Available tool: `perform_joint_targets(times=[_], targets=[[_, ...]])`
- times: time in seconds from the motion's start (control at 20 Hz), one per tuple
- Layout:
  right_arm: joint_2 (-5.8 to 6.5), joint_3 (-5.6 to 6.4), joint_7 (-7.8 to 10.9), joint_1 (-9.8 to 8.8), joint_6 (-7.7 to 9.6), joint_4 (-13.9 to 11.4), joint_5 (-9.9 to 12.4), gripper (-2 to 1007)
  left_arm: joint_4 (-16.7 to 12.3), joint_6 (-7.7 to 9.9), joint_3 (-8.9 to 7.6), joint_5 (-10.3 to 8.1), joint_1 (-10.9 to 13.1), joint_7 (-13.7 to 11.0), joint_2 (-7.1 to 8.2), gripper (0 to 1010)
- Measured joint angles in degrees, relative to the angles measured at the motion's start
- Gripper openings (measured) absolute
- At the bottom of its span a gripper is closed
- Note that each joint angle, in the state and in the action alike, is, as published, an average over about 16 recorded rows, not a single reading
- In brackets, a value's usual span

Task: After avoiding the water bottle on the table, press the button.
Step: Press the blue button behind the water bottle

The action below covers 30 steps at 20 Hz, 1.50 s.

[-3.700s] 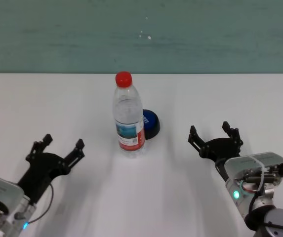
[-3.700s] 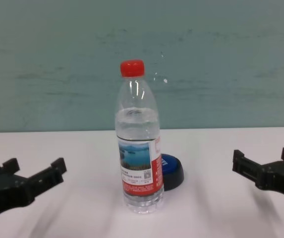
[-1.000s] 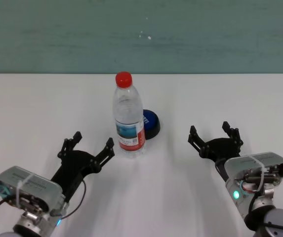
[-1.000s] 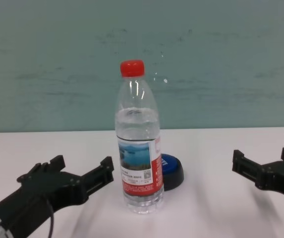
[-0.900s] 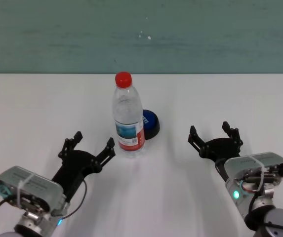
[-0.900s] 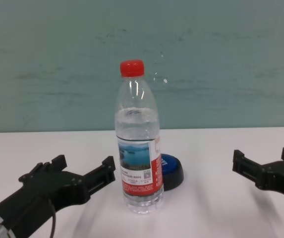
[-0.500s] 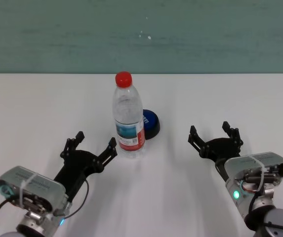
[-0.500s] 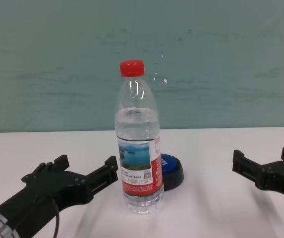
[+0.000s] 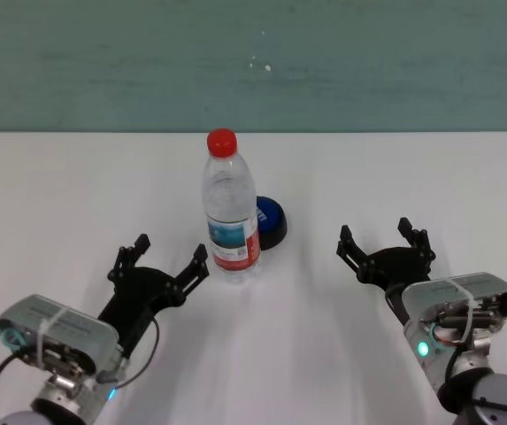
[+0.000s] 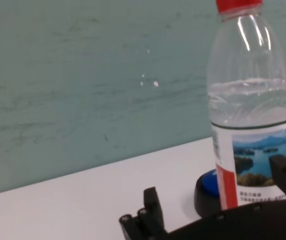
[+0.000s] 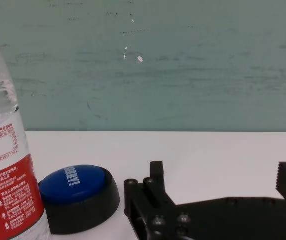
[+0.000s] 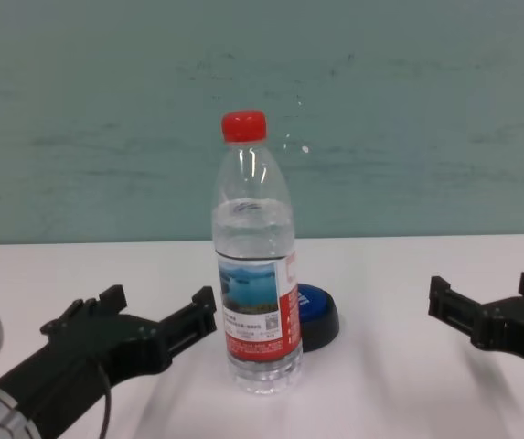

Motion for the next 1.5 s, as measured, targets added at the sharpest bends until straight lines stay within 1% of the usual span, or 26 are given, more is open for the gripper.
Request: perform_joint_targets(times=[0.45,0.75,1.0,1.5], targets=[[0.0,0.0,0.0,0.0,0.0,0.0,0.0,1004,0.39,0.08,-0.15,0.02,-0.29,0.14,-0.29,1010],[0.0,0.0,0.0,0.0,0.0,0.0,0.0,1004,0.12,0.27,-0.64,-0.42,-0.16,0.03,-0.16,1010],[0.0,0.0,0.0,0.0,0.0,0.0,0.0,1004,-0.58,0.95,-1.4,-1.29,0.22,-0.32,0.27,1010],[0.0,0.0,0.0,0.0,0.0,0.0,0.0,1004,-1.99,2.61,-3.35,-3.44,1.04,-1.0,1.68,1010]])
